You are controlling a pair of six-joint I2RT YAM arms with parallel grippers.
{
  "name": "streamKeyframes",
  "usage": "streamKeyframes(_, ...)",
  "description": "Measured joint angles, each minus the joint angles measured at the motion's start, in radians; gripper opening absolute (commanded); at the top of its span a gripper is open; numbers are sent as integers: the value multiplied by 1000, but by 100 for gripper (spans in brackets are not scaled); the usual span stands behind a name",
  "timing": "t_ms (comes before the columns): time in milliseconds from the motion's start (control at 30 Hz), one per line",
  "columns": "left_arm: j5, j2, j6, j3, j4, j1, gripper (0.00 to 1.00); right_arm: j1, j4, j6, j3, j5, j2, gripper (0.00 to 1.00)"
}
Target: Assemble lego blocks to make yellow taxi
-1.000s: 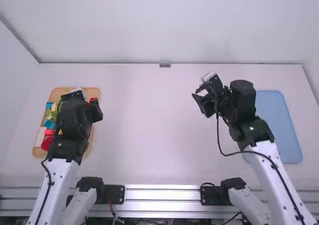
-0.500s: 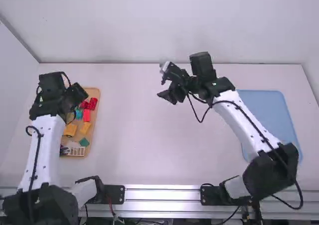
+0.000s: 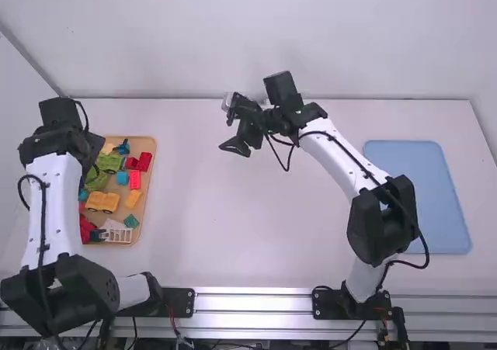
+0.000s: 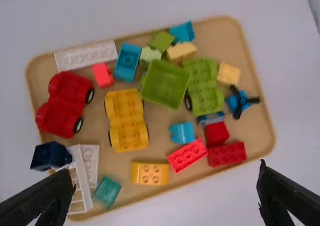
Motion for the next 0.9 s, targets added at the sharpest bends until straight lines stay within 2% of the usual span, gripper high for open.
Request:
streamKeyframes(33,0,0,0,0,0,0,98,0,0,0,0,0,0,98)
streamKeyframes(200,48,1,30,20,5,171,99,-19,26,-16,25,-36,0,99)
streamKeyframes(267,101,28,67,35,-3,248,99,-35,101,6,18,-51,5,99)
streamKeyframes(367,156,102,108,81,-52,281,99,-47,188,45,-11,-56,5,99)
streamKeyframes(567,207,293,139,208,-202,230,99,-31,218,84,-42,-23,13,98)
streamKeyframes(733,238,392,152,249,-179,158,99,11,177,59,-42,-14,16,99)
streamKeyframes(900,318,427,154,246,-149,140,99,34,151,43,-42,-14,16,99)
